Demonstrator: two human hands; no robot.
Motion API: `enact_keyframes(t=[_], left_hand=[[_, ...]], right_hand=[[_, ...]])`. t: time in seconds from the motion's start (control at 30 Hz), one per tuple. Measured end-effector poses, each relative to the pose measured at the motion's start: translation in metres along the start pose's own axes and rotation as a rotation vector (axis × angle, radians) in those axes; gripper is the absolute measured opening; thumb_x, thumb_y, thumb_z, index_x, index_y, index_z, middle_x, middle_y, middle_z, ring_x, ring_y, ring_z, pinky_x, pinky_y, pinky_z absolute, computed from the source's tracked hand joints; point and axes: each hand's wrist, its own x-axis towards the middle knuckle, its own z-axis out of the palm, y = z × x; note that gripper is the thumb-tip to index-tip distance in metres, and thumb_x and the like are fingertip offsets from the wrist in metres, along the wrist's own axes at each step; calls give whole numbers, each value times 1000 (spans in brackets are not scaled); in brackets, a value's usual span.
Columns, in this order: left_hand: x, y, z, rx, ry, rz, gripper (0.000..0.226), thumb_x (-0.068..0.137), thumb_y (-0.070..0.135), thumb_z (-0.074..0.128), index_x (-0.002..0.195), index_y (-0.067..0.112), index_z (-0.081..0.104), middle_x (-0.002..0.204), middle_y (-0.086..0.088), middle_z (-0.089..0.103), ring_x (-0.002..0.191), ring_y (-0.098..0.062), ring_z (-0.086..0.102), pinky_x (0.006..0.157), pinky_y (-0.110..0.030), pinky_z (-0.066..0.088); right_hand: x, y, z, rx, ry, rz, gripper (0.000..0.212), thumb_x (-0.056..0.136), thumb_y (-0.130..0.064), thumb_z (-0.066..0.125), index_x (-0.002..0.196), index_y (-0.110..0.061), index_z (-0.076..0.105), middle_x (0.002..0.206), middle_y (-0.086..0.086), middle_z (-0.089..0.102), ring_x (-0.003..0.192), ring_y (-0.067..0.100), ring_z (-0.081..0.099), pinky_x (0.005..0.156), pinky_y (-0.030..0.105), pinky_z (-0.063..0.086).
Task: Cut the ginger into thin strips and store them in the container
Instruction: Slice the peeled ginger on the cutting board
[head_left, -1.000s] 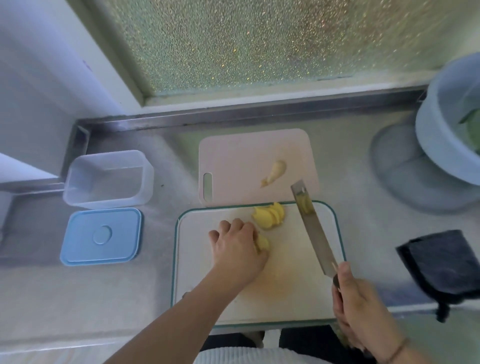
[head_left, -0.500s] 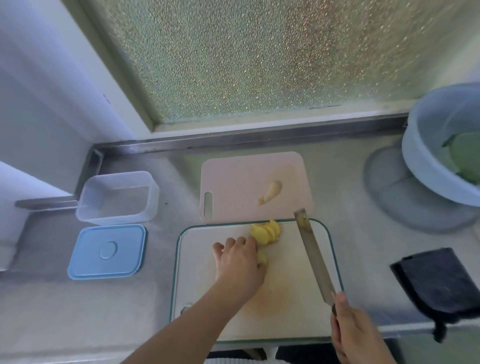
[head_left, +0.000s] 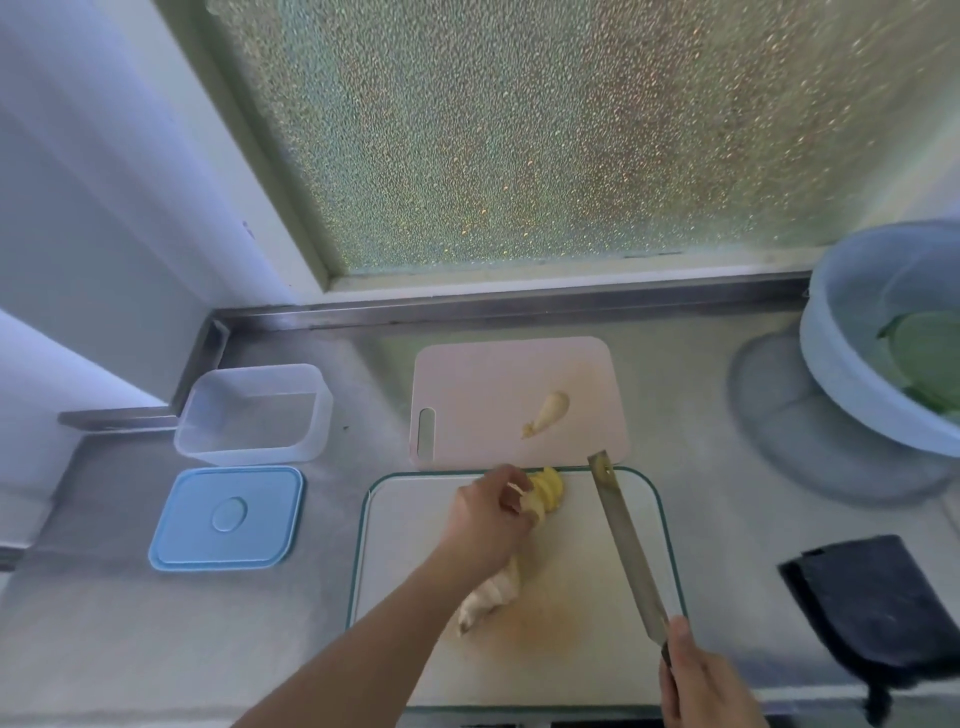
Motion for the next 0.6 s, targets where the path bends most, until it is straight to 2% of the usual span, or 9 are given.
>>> enact_keyframes(t=[0.03, 0.1, 0.13, 0.23, 0.33, 0.4, 0.47, 0.53, 0.6], left_hand=[[6, -2, -3, -60, 19, -38, 23, 85, 7, 68, 101, 24, 66, 80, 8, 66, 64, -3, 60, 58, -6, 44], [18, -8, -5, -15, 39, -49, 21, 87, 9, 68, 103, 22, 66, 82, 6, 65, 69, -6, 60, 58, -6, 42], [24, -15, -5, 56, 43, -22, 20, 89, 10, 68, 107, 20, 67, 86, 4, 64, 75, -10, 61, 63, -9, 45], [33, -28, -4, 253, 25, 98, 28, 92, 16, 68, 119, 17, 64, 100, -3, 67, 93, -23, 65, 86, -30, 53], [33, -35, -8, 415, 94, 178, 43, 92, 30, 71, 130, 19, 57, 112, -3, 64, 101, -27, 63, 94, -39, 50], [27, -43, -13, 345, 198, 192, 38, 94, 34, 69, 126, 16, 60, 111, -2, 63, 98, -27, 63, 90, -39, 51], [11, -58, -15, 240, 256, 274, 33, 93, 38, 66, 115, 13, 64, 102, -1, 64, 89, -24, 65, 80, -38, 55], [-11, -75, -13, 277, 194, 436, 40, 86, 44, 64, 112, 15, 64, 104, 1, 65, 88, -20, 64, 77, -37, 57], [-30, -87, -4, 356, 102, 576, 49, 81, 48, 69, 120, 21, 58, 116, 3, 63, 100, -17, 62, 86, -36, 54]], right_hand=[[-1, 0, -1, -6, 3, 4, 62, 83, -54, 37, 40, -9, 45, 37, 6, 43, 50, 29, 54, 53, 33, 37], [-1, -1, -4, -20, 1, -21, 61, 84, -52, 38, 41, -10, 45, 37, 5, 43, 49, 28, 54, 51, 30, 36], [0, -3, -6, -33, -8, -23, 61, 83, -54, 35, 42, -10, 45, 39, 6, 44, 50, 28, 55, 51, 29, 36], [4, -5, -7, -82, -62, -11, 63, 77, -61, 27, 44, -11, 45, 41, 6, 45, 48, 23, 52, 51, 28, 34], [8, -3, -8, -106, -80, 2, 65, 80, -61, 25, 44, -12, 46, 40, 6, 46, 45, 21, 52, 52, 26, 35], [8, -1, -8, -128, -88, -11, 65, 81, -61, 24, 42, -14, 45, 39, 5, 47, 45, 20, 52, 52, 27, 35], [9, 2, -8, -136, -95, -11, 67, 84, -60, 25, 38, -14, 43, 38, 4, 47, 43, 17, 52, 52, 26, 36], [11, 5, -6, -177, -130, 0, 68, 90, -56, 26, 38, -14, 42, 37, 2, 47, 40, 11, 50, 50, 24, 35], [12, 6, -3, -233, -176, 8, 68, 93, -55, 26, 41, -15, 43, 38, 0, 47, 41, 9, 50, 49, 22, 34]])
